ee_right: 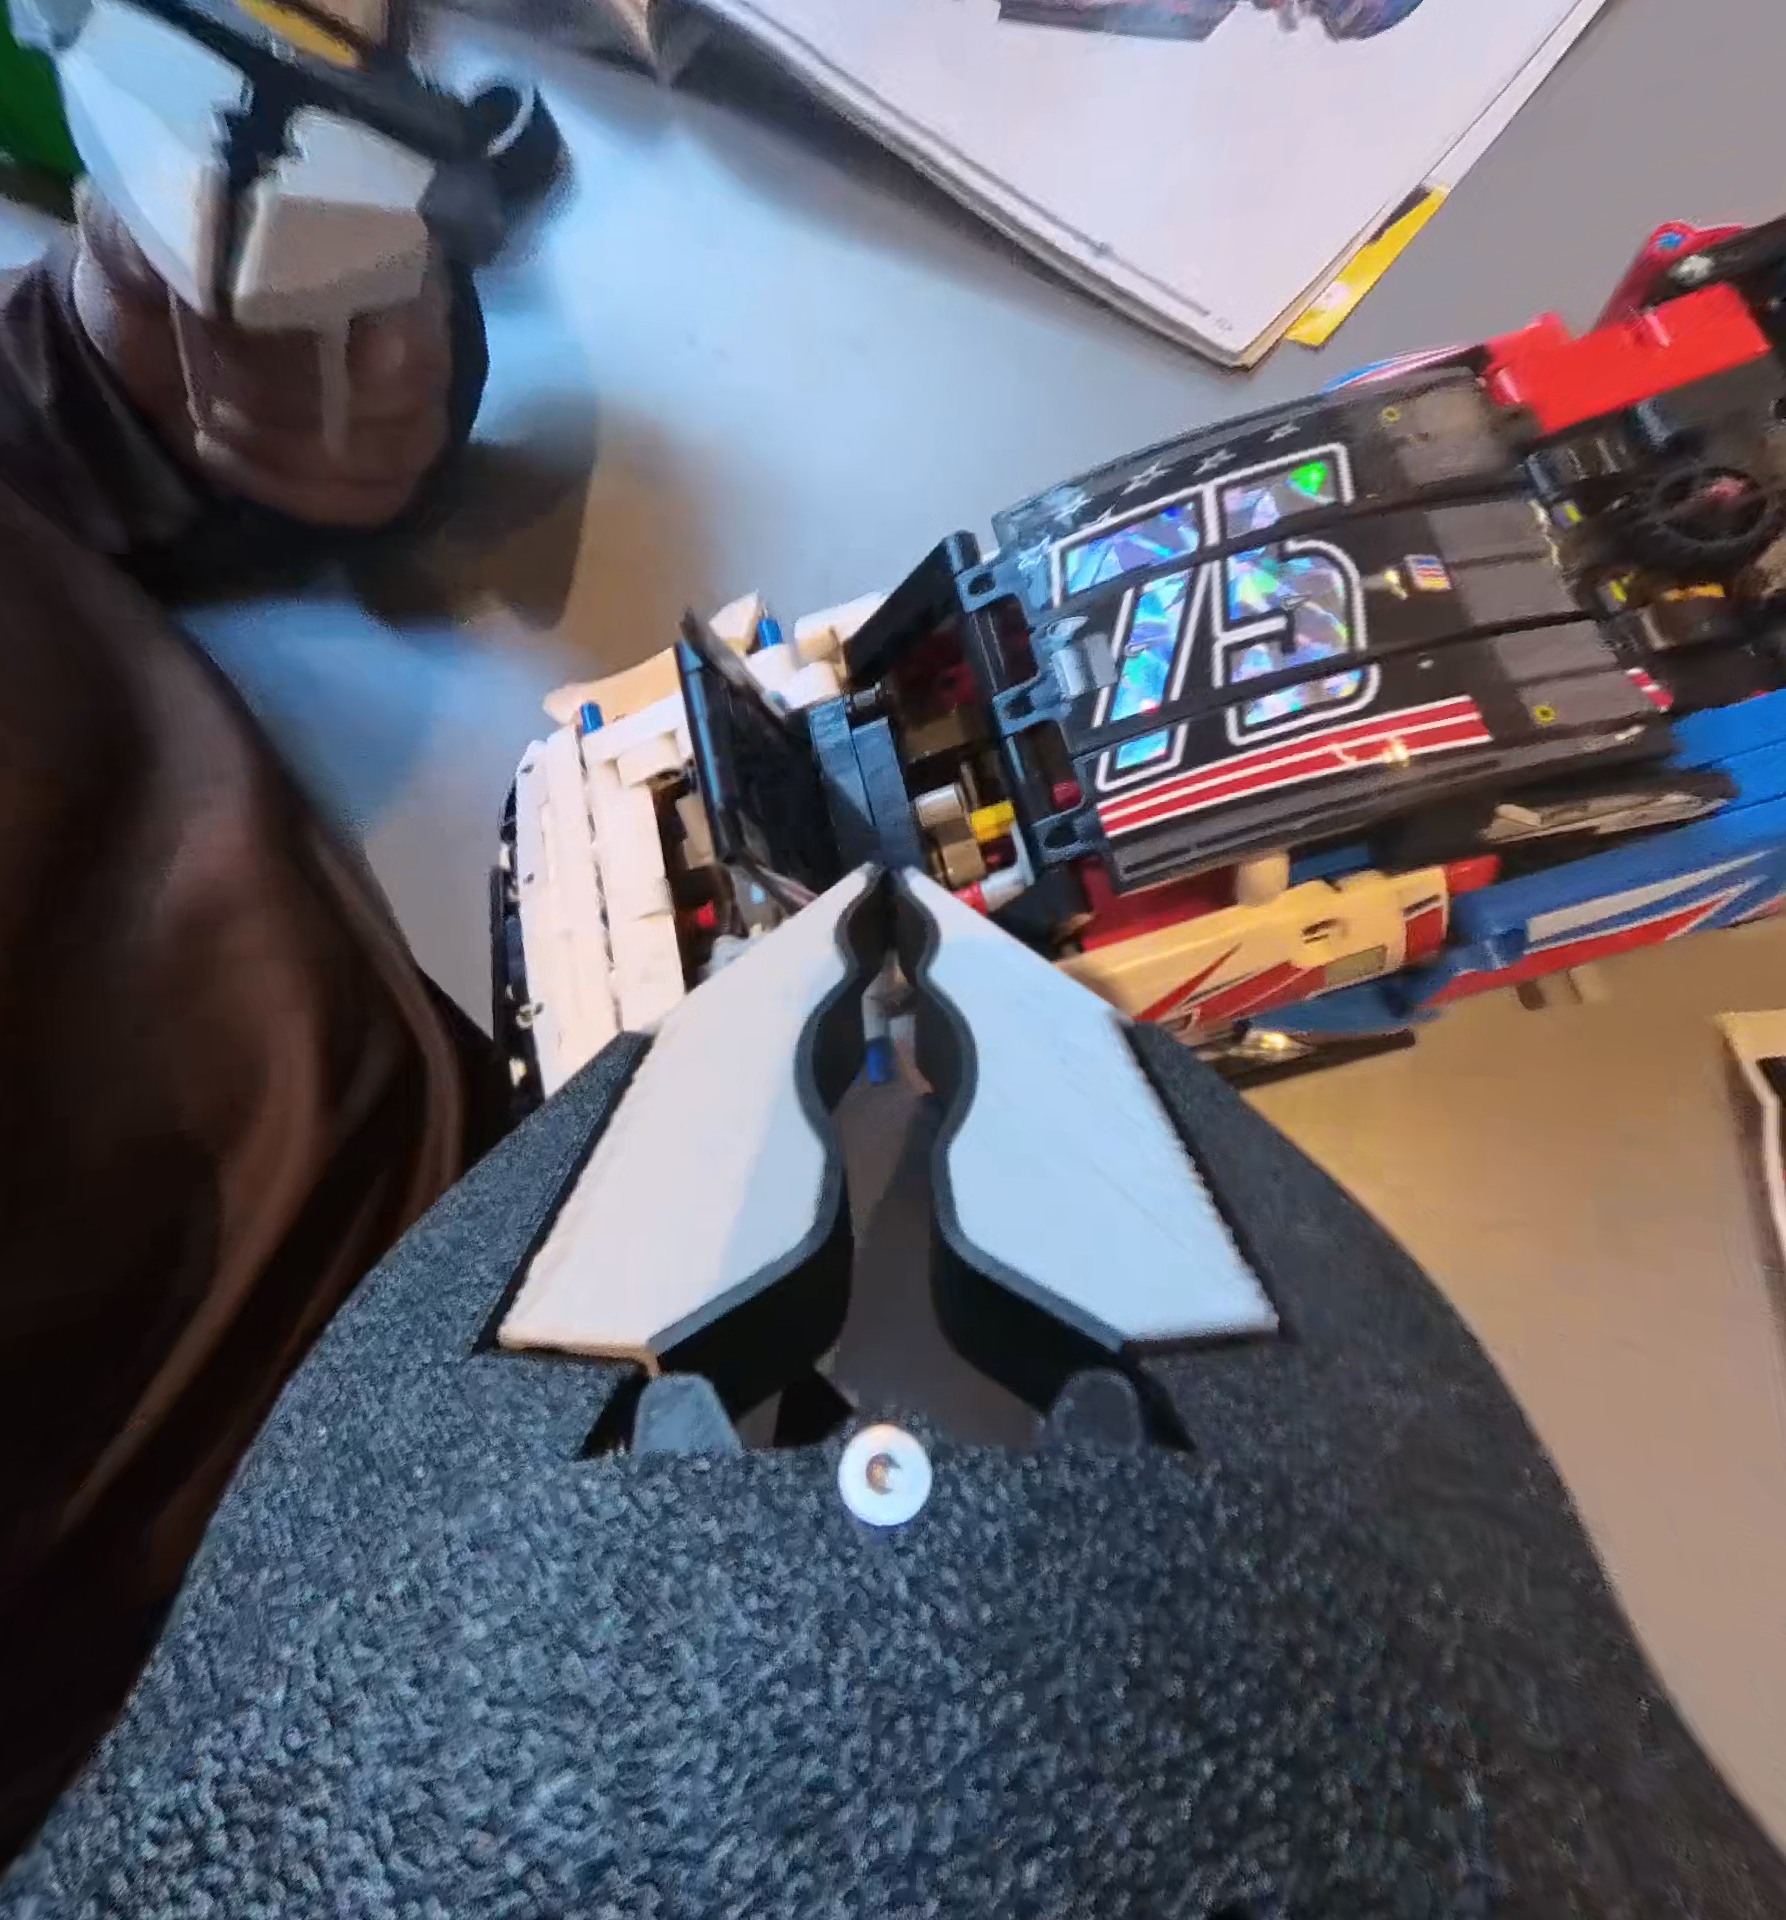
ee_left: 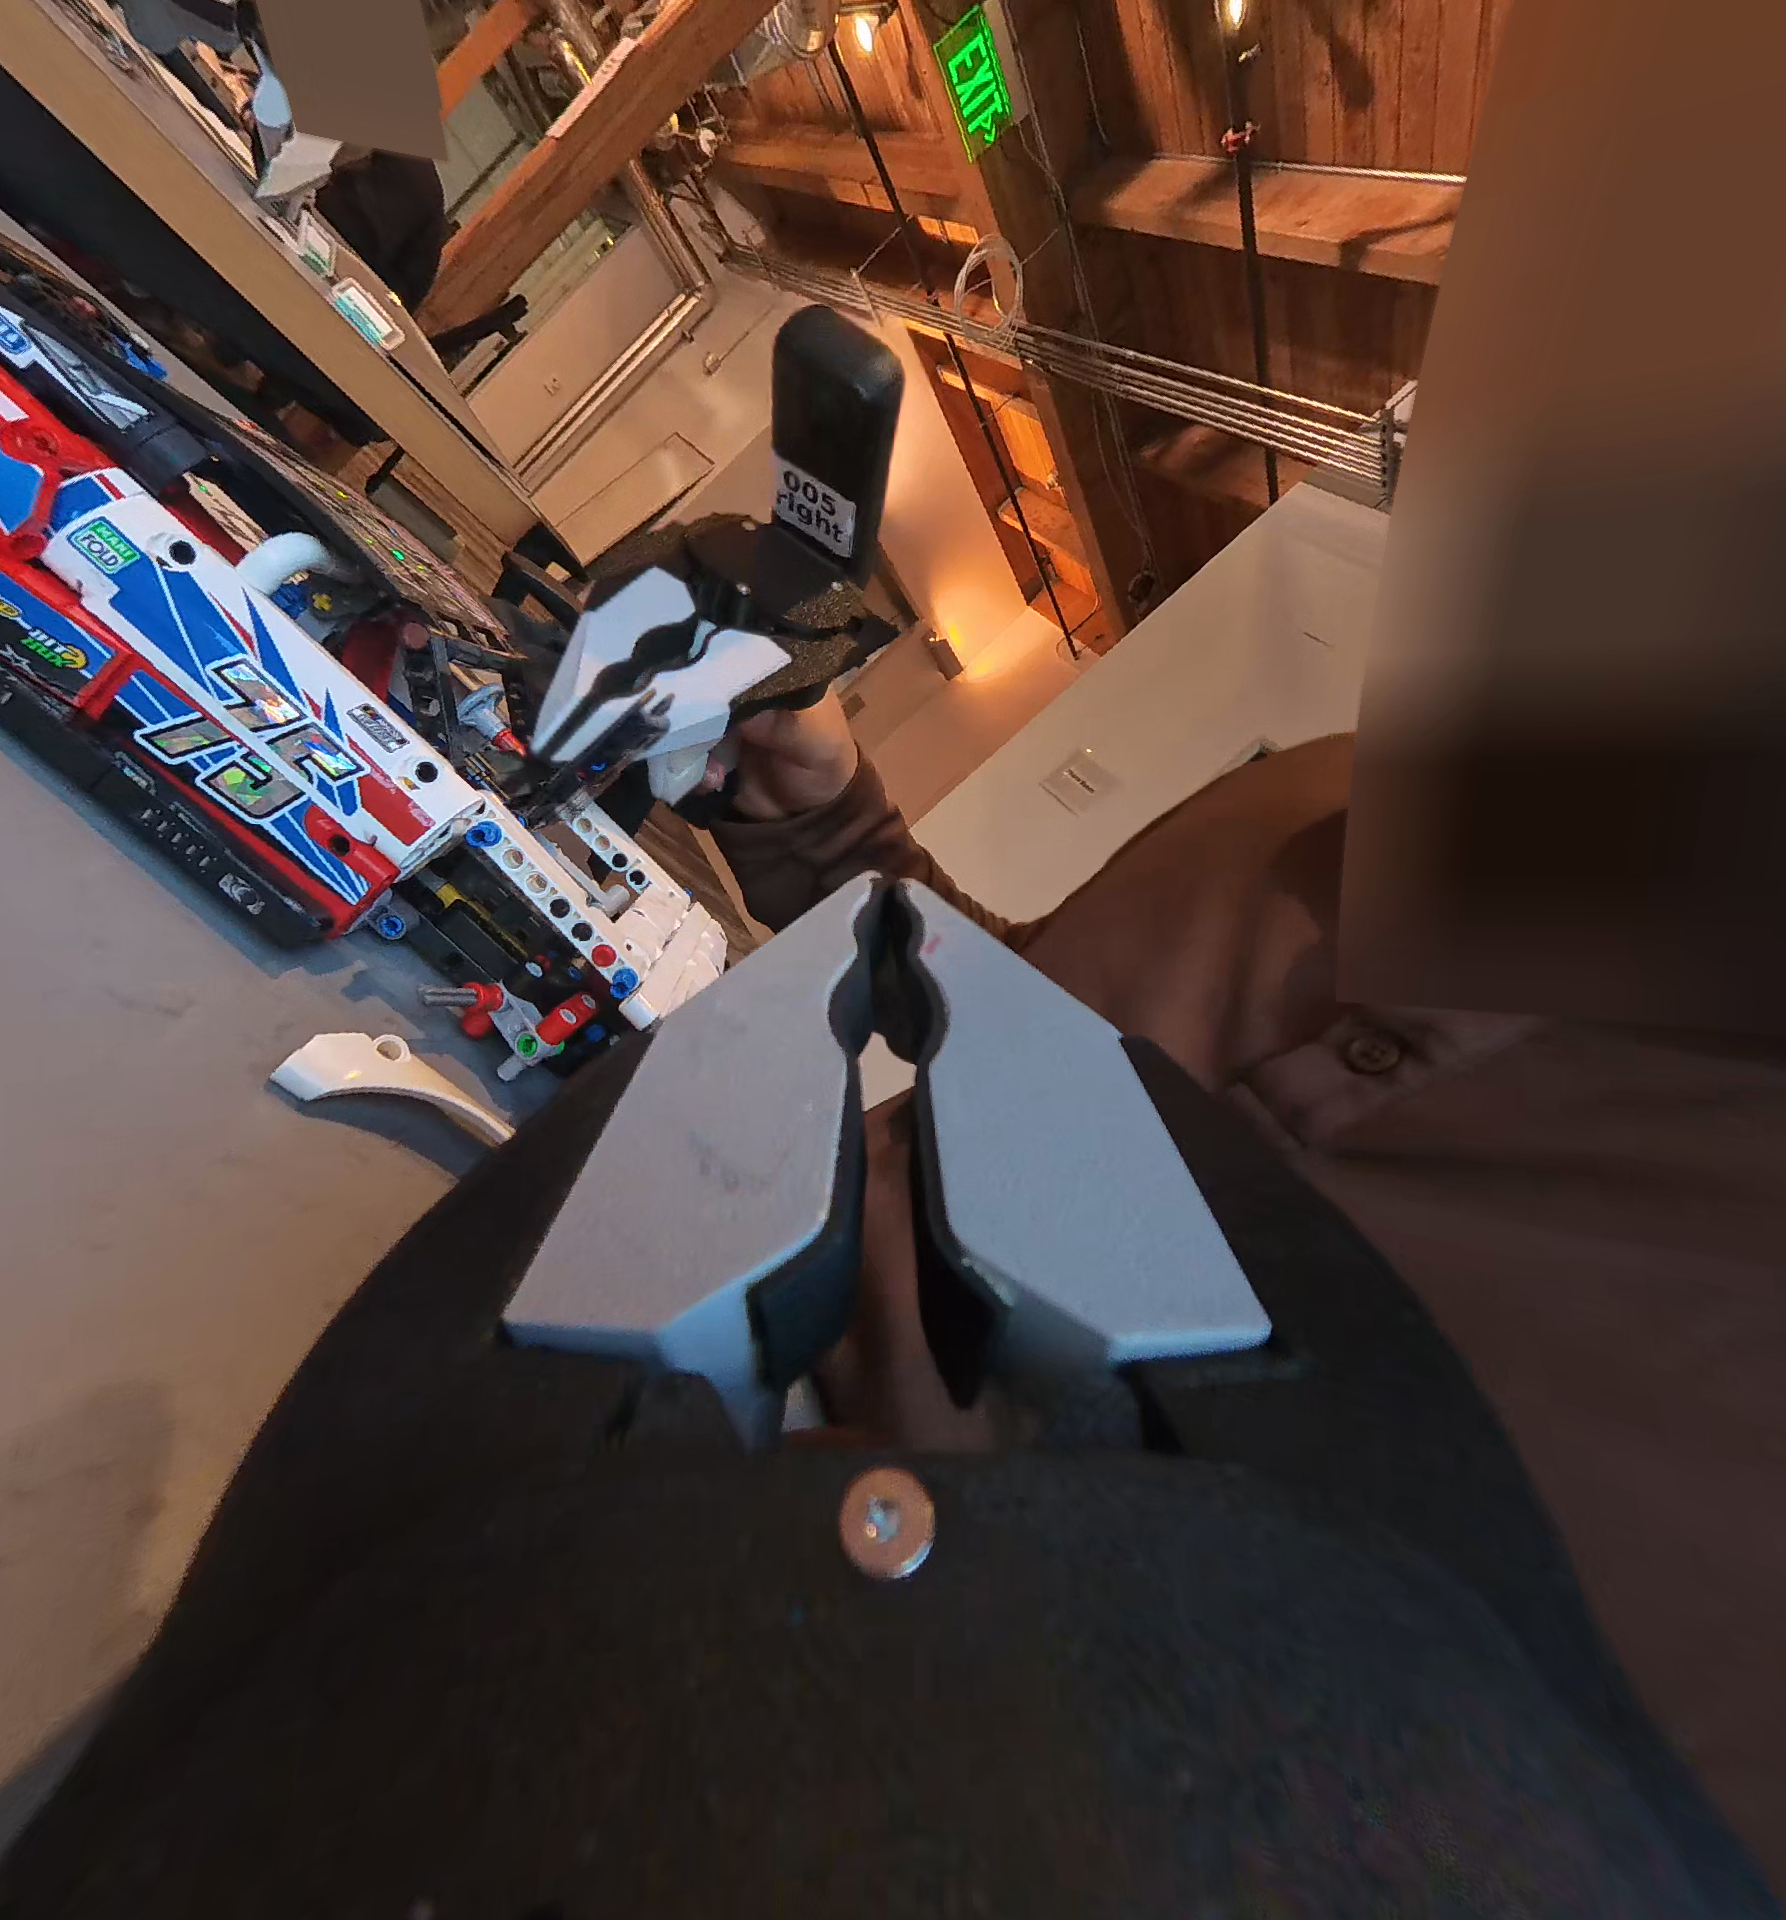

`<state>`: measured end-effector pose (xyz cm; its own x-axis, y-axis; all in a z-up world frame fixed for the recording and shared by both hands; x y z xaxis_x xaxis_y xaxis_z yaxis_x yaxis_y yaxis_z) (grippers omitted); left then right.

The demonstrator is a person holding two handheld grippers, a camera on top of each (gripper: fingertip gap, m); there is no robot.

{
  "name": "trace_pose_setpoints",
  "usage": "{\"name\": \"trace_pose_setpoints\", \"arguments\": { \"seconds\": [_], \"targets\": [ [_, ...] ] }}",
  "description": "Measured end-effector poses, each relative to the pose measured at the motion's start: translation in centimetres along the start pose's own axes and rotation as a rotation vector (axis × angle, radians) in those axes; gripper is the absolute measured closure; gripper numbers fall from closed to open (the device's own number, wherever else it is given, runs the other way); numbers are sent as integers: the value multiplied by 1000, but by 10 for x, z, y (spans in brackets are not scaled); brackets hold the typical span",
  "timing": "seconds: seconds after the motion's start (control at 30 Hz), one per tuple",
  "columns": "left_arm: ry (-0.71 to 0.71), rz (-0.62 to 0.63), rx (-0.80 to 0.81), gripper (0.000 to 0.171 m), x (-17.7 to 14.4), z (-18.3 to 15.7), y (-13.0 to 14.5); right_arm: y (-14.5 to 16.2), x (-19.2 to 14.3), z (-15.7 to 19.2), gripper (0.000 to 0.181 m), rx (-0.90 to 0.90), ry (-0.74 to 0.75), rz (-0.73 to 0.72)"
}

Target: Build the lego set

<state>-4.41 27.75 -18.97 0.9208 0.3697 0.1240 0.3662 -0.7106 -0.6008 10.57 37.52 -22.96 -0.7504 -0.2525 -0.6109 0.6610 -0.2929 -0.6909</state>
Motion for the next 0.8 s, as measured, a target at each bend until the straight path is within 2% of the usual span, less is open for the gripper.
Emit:
{"name": "trace_pose_setpoints", "arguments": {
  "seconds": [0.07, 0.17, 0.3, 0.43, 0.5, 0.6, 0.7, 0.8],
  "targets": [
    [1, -3, -4, 171, -1, 0, 0, -2, -3, 4, 181, 8, -21, -27],
    [-7, 6, 3, 171, 1, 1, 0, -8, -11, 18, 181, -73, -30, -64],
    [-34, 37, 37, 171, 6, 1, 5, 10, 2, 46, 181, -140, -140, 60],
    [-108, 98, 115, 171, 16, 4, 16, 13, 9, 50, 180, -149, -108, 106],
    [-228, 121, 177, 171, 23, 14, 19, 12, 10, 51, 169, -150, -92, 118],
    [-395, 246, 326, 171, 39, 29, 28, 10, 14, 52, 181, -201, -30, 195],
    [-428, 337, 445, 171, 63, 27, 31, 8, 17, 52, 181, -207, -3, 316],
    [-463, 402, 531, 171, 84, 33, 33, 8, 20, 50, 181, -174, -29, 356]
  ]
}}
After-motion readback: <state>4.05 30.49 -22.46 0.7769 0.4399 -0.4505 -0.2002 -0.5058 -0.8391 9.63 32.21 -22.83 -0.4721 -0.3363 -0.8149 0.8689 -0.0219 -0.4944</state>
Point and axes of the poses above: each gripper's, where its closed fingertips meet, x out along the fingers, y out of its underside, z = x × y across the jaws, the point moved 3 cm from there along -x, back along the fingers, and after that the axes turned 11 degrees about -y, right-handed, at the moved point
